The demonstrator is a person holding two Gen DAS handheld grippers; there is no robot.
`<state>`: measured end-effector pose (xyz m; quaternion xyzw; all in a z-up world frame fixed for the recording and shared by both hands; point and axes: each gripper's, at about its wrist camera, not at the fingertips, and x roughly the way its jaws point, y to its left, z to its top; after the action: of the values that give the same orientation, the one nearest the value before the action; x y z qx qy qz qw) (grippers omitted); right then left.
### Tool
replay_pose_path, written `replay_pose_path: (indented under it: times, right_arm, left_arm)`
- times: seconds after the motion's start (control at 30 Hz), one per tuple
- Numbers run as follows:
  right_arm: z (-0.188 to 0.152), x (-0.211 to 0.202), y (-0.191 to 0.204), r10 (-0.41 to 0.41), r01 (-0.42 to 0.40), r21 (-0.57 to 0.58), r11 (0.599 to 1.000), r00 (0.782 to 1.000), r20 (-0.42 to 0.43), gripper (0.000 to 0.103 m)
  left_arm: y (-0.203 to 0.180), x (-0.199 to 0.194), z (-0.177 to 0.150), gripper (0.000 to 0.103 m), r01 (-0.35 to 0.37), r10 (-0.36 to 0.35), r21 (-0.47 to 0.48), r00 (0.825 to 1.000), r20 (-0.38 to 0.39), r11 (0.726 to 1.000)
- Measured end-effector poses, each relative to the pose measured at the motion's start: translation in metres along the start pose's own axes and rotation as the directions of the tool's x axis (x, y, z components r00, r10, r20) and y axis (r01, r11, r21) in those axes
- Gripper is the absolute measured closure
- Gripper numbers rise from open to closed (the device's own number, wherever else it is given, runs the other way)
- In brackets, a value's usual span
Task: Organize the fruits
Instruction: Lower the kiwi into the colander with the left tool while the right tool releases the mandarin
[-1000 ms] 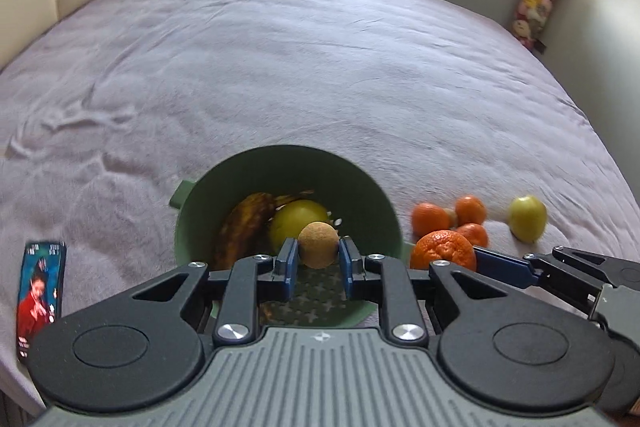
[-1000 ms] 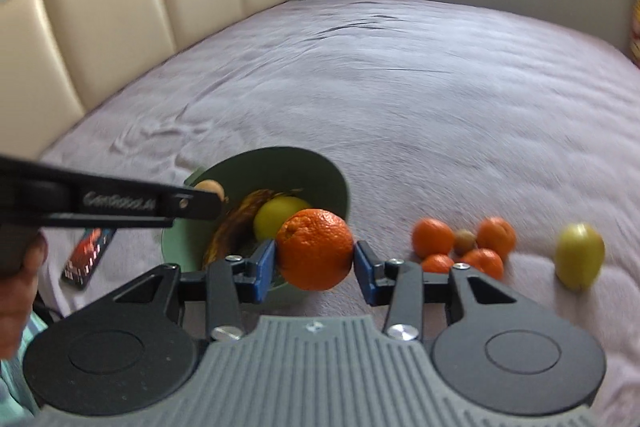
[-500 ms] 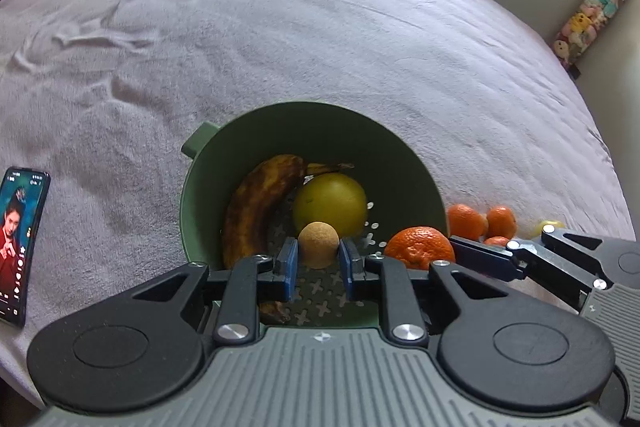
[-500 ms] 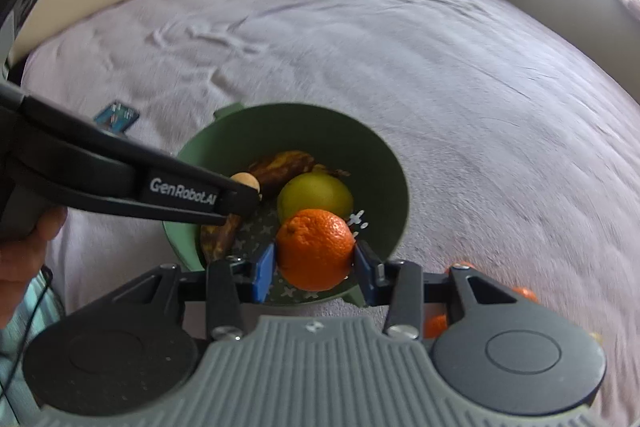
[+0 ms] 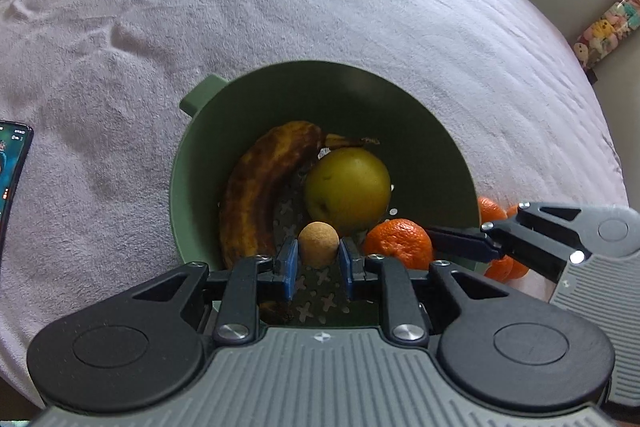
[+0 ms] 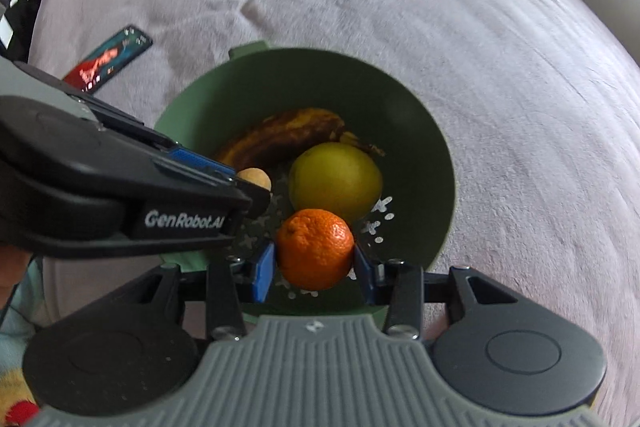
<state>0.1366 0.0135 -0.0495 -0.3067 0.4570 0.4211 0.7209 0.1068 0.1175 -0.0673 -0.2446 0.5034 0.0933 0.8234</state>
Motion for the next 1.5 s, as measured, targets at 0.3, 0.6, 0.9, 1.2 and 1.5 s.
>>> replay_pose_path:
  times: [0.3, 0.6, 0.9, 1.2, 1.5]
  right_arm:
    - [0.003, 0.025, -0.005, 0.012, -0.016, -0.050, 0.999, 0.997, -0.074, 0.063]
    - [0.006, 0.035, -0.008, 0.050, -0.057, -0.062, 0.996, 0.992, -0.118, 0.063]
    - [0.006, 0.038, -0.006, 0.036, -0.044, -0.063, 0.997, 0.992, -0.122, 0.063]
    - [0.004, 0.032, -0.002, 0.027, -0.035, -0.061, 0.998, 0.993, -0.116, 0.060]
    - [0.000, 0.008, -0.005, -0.001, 0.000, -0.023, 1.000, 0.998, -0.059, 0.049]
  left_arm:
    - [-0.001, 0.012, 0.001, 0.079, -0.004, 0.004, 0.001, 0.999, -0.041, 1.000]
    - [-0.004, 0.022, 0.002, 0.079, -0.017, 0.018, 0.021, 0.998, -0.058, 1.000]
    - [-0.005, 0.022, 0.002, 0.078, -0.022, 0.023, 0.022, 0.998, -0.061, 1.000]
    - [-0.005, 0.019, 0.003, 0.063, -0.017, 0.018, 0.015, 0.998, -0.064, 1.000]
    - [-0.011, -0.001, 0.003, 0.044, -0.007, 0.007, 0.019, 1.000, -0.017, 1.000]
